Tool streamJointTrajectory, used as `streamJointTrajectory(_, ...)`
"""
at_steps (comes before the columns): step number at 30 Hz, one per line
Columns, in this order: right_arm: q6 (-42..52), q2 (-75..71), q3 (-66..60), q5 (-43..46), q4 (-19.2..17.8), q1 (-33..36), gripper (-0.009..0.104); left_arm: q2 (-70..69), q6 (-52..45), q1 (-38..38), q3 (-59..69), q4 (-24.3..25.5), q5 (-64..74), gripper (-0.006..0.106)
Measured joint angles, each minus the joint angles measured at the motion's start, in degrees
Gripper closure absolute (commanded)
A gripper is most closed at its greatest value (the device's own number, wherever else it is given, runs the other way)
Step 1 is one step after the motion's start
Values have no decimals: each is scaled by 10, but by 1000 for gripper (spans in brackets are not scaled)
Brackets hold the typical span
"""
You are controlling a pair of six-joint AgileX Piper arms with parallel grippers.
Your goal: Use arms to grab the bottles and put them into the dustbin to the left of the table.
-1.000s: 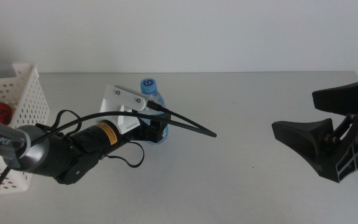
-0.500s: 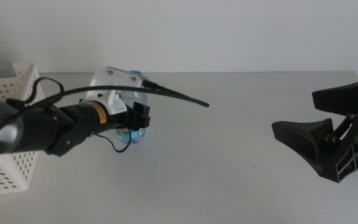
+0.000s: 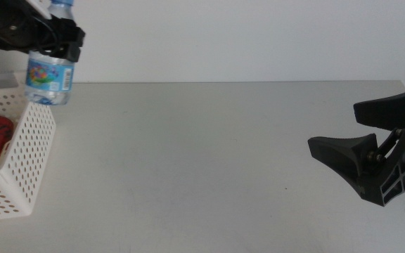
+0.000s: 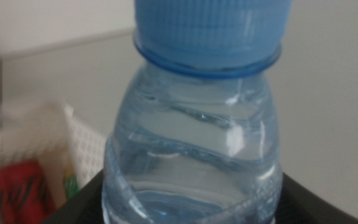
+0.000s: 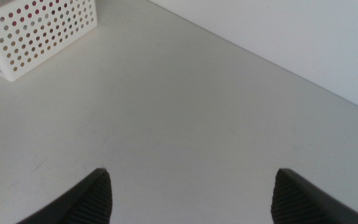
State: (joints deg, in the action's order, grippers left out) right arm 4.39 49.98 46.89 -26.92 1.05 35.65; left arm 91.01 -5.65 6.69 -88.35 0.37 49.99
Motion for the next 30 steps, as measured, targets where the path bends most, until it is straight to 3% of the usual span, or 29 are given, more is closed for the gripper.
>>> streamJointTrajectory(4,0,0,0,0,0,0,30,11,-63,-99,-47,-71,102,102)
streamJointTrajectory(9,0,0,0,0,0,0,30,15,-73,-203,-56,-71,137,102)
streamJointTrajectory(21,0,0,0,0,0,0,30,126,-78,-238,-56,-55,160,101)
streamJointTrajectory(25,0,0,0,0,0,0,30,172,-79,-238,-56,-49,150,93)
streamJointTrajectory(30,0,0,0,-1,0,0,30,206,-88,-239,-59,-57,131,72)
